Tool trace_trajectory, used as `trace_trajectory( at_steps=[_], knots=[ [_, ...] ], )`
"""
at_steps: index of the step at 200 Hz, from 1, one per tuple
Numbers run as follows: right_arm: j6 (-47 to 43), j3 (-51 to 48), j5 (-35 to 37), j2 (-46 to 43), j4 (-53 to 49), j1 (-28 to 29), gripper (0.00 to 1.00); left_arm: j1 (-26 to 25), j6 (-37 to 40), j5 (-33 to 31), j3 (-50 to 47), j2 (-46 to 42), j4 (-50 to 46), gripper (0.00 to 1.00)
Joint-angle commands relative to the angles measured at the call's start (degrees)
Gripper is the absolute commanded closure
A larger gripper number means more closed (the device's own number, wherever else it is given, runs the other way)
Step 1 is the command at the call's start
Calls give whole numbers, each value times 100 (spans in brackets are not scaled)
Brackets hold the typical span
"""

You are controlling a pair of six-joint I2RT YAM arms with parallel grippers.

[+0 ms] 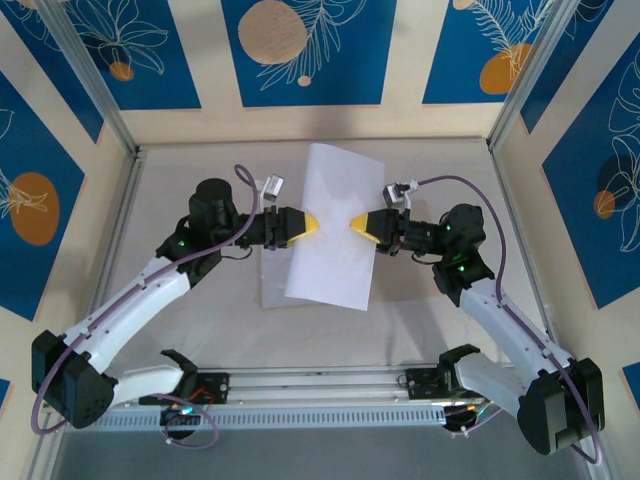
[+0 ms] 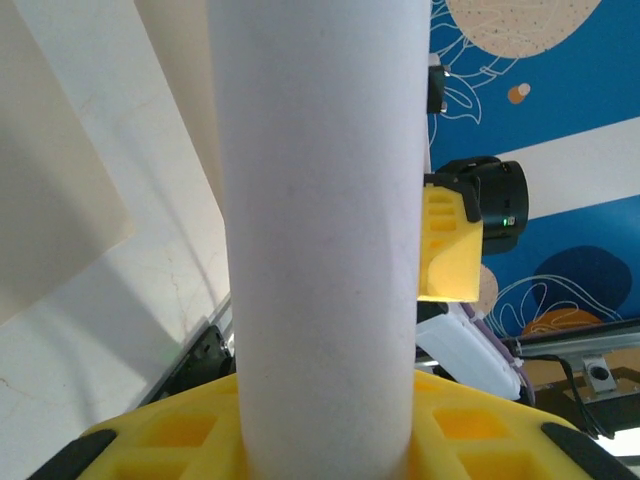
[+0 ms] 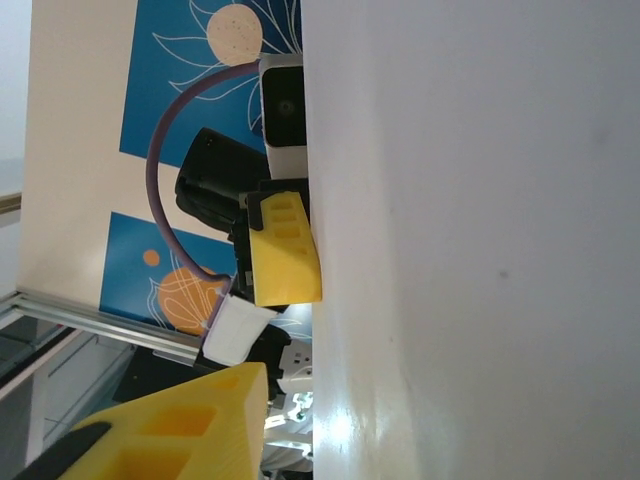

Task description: Put the files into the folder

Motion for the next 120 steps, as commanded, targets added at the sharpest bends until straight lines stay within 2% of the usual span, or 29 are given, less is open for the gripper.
trace_trajectory(
  at_steps=[1,21,41,59,82,96,120],
  knots=[
    [-76,198,59,-68,-25,5,75,-72,-47,-97,-14,-80,230,66],
    [-90,236,39,-78,-33,-4,87,-73,-5,-90,-34,-80,229,63],
    [-166,308,-9,-118,-238,-59,99,-74,139,-153,-58,-132,103,45],
    [-447,449,-86,-214,-789,-168,100,-48,380,-259,-26,-166,-224,33],
    [-1464,1054,-129,-286,-3047,-421,100,9,646,-595,19,-170,-859,20],
    [-2144,1539,-139,-190,-4502,-644,100,44,716,-881,38,-125,-1293,17],
    [-3164,2186,-90,5,-6355,-999,100,73,778,-1332,-53,1,-1827,16]
  ],
)
